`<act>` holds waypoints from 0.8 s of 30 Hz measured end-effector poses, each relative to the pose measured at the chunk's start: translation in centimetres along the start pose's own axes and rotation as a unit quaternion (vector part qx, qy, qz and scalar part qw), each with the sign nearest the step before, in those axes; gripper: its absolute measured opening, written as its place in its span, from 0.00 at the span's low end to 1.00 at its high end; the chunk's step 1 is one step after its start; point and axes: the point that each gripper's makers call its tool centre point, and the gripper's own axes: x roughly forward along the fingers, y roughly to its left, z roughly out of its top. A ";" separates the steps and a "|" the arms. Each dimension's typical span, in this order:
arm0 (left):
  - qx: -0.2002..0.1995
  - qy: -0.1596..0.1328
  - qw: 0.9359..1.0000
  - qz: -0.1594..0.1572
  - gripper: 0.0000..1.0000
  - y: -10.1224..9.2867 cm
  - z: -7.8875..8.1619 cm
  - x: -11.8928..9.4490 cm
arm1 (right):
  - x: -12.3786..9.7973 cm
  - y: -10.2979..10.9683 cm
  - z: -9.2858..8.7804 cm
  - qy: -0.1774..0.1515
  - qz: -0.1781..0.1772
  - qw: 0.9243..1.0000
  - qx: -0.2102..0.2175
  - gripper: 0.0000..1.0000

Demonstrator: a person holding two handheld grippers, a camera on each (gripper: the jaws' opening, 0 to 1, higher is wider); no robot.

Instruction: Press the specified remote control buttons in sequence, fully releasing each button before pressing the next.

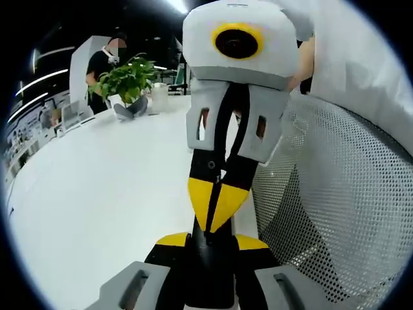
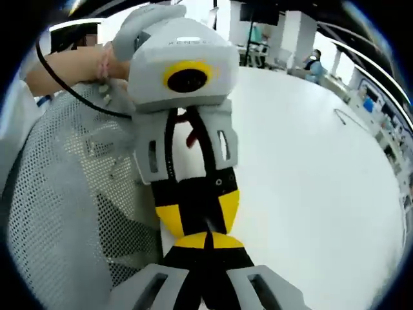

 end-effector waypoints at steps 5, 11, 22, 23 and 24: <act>0.000 0.000 1.000 0.000 0.25 0.0 0.0 0.0 | -0.1 0.4 0.4 -0.003 0.002 1.000 -0.018 0.00; 0.002 0.000 1.000 0.000 0.25 0.0 0.0 0.1 | 0.2 0.7 0.3 0.007 0.011 0.999 -0.047 0.00; 0.003 0.002 1.000 0.000 0.25 0.1 0.0 0.2 | 0.4 0.6 0.1 0.048 0.027 0.992 -0.113 0.00; 0.001 0.002 1.000 0.000 0.25 0.1 0.0 0.2 | 0.5 0.6 0.1 0.053 0.023 0.991 -0.121 0.00; -0.003 0.002 1.000 -0.002 0.25 0.2 0.0 0.1 | 0.6 0.4 0.1 0.059 0.009 0.989 -0.138 0.00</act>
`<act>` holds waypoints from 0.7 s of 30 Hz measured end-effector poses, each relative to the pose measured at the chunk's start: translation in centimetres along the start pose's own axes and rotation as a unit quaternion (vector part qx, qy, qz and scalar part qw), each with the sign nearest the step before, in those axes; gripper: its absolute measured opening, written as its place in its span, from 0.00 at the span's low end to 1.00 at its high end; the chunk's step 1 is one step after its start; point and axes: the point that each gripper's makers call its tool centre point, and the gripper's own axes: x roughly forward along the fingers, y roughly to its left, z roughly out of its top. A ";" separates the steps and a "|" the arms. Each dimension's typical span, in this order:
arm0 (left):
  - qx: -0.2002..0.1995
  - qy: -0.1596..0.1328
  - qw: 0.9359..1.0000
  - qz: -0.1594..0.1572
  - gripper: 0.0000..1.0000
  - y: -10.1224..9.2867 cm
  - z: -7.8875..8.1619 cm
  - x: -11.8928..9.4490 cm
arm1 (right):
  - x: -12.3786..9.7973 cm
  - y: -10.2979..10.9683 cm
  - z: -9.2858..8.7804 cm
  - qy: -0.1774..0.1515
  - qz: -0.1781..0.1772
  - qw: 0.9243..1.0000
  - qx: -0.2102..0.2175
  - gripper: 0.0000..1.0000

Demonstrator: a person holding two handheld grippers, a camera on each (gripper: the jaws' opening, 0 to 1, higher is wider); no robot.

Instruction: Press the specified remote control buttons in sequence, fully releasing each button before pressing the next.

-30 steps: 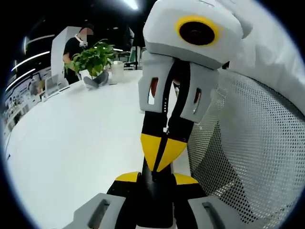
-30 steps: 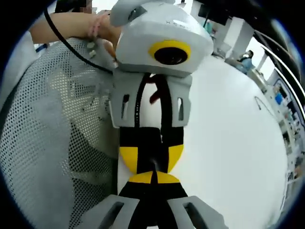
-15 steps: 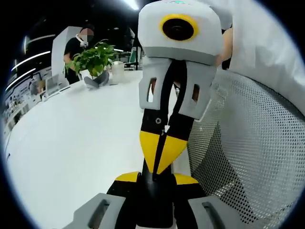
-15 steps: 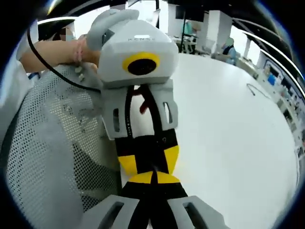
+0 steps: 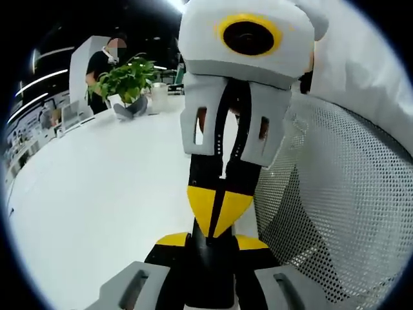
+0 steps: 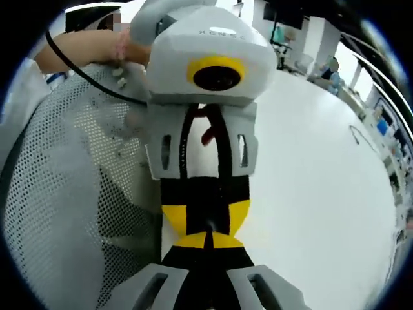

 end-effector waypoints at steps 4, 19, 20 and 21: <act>0.000 0.000 1.000 0.000 0.25 0.0 0.0 0.0 | -0.1 0.2 -0.1 -0.008 -0.009 1.000 0.003 0.00; 0.008 0.000 1.000 0.002 0.25 0.0 -0.1 0.0 | -0.3 0.2 0.2 -0.049 0.022 0.995 0.079 0.00; 0.008 0.000 1.000 0.003 0.25 0.0 -0.1 0.0 | -0.2 0.2 0.3 -0.050 0.023 0.996 0.071 0.00; 0.007 0.000 1.000 0.003 0.25 0.0 0.0 0.0 | -0.2 0.2 0.3 -0.051 0.024 0.996 0.067 0.00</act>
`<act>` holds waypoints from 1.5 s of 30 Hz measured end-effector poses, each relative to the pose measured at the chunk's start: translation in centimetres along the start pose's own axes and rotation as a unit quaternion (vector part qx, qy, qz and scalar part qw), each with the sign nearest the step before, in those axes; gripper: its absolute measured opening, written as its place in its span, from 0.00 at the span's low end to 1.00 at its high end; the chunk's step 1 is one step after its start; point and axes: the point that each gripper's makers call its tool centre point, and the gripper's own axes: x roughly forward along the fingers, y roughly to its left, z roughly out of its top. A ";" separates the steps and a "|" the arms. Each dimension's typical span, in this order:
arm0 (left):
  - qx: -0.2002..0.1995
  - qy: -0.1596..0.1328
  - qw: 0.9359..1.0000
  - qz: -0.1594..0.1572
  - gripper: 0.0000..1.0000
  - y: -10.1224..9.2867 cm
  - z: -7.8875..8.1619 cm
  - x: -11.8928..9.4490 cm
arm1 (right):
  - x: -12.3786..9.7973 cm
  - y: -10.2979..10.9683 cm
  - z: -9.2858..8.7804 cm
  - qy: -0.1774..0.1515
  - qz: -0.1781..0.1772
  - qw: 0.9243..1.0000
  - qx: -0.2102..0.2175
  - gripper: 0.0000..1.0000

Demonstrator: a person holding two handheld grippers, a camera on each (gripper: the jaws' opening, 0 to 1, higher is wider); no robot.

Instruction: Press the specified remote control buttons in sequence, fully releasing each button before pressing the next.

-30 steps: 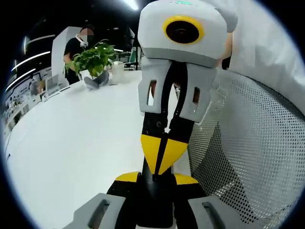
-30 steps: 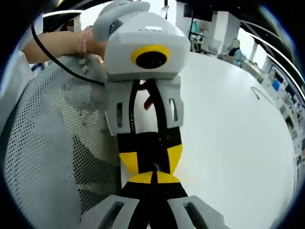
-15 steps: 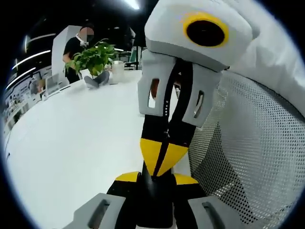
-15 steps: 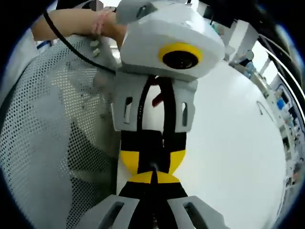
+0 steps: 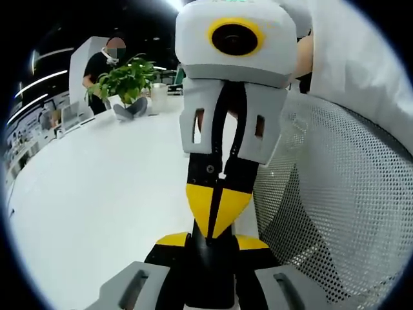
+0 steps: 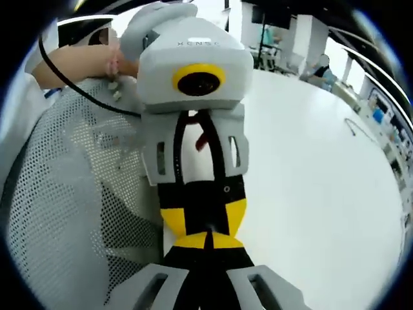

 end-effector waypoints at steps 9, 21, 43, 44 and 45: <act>-0.001 0.000 1.000 0.000 0.25 0.0 0.0 0.0 | 0.4 0.3 0.5 0.012 0.009 0.999 -0.040 0.00; 0.007 0.003 1.000 -0.002 0.25 -0.1 0.0 0.0 | 0.3 0.2 0.2 0.031 0.018 0.999 -0.015 0.00; 0.027 0.022 0.999 0.003 0.25 0.0 -0.1 0.1 | 0.5 0.0 0.5 0.001 -0.014 0.999 -0.033 0.00; 0.029 0.022 0.999 0.003 0.25 0.0 -0.1 0.1 | 0.4 0.0 0.5 -0.004 -0.015 0.999 -0.033 0.00; 0.029 0.023 0.999 0.003 0.25 0.0 -0.1 0.1 | 0.4 0.2 0.5 -0.006 -0.011 0.999 -0.032 0.00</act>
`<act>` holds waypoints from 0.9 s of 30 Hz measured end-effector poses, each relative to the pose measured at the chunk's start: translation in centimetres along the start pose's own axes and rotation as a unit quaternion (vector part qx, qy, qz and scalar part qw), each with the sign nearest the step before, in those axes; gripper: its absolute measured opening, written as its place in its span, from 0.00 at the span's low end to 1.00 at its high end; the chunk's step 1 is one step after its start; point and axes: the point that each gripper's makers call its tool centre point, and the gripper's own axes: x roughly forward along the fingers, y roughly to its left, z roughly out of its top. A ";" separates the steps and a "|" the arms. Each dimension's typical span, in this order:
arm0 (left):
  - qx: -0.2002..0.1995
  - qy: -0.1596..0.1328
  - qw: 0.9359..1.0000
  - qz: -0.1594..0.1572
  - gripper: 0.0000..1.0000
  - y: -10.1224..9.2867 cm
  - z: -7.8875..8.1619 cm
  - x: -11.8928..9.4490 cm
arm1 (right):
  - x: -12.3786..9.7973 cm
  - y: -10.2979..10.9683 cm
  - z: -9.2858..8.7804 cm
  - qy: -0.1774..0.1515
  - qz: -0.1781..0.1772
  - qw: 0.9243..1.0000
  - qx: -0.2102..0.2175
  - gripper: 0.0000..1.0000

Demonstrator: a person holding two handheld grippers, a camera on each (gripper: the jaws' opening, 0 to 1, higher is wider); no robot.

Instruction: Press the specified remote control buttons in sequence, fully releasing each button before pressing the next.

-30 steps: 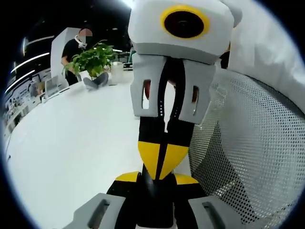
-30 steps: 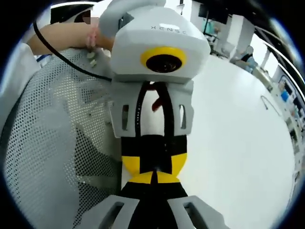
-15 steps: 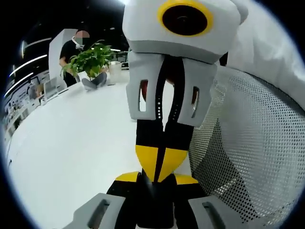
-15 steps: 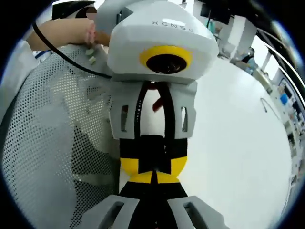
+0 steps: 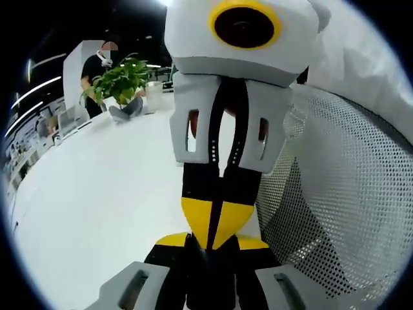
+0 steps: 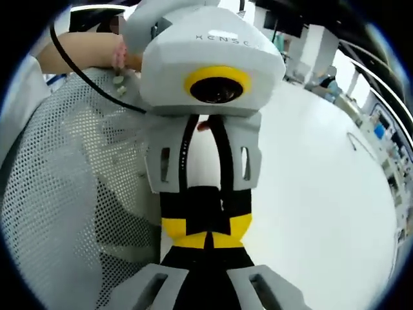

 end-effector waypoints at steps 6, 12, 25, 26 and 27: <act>0.000 0.002 1.000 0.001 0.25 0.0 0.1 0.0 | -0.4 0.5 -0.4 0.003 0.012 1.000 0.013 0.00; -0.003 0.021 1.000 0.008 0.25 0.0 0.2 0.2 | -0.9 0.9 -0.9 -0.013 0.033 0.999 0.033 0.02; -0.007 0.037 0.999 0.022 0.25 0.0 0.1 0.2 | -2.7 1.0 -3.3 -0.036 0.021 0.998 0.050 0.15; -0.007 0.035 0.999 0.021 0.25 0.0 0.0 0.1 | -2.8 0.8 -3.5 -0.032 0.015 0.999 0.037 0.16; -0.006 0.033 0.999 0.021 0.25 0.0 0.0 0.1 | -2.8 0.7 -3.7 -0.029 0.009 0.999 0.035 0.17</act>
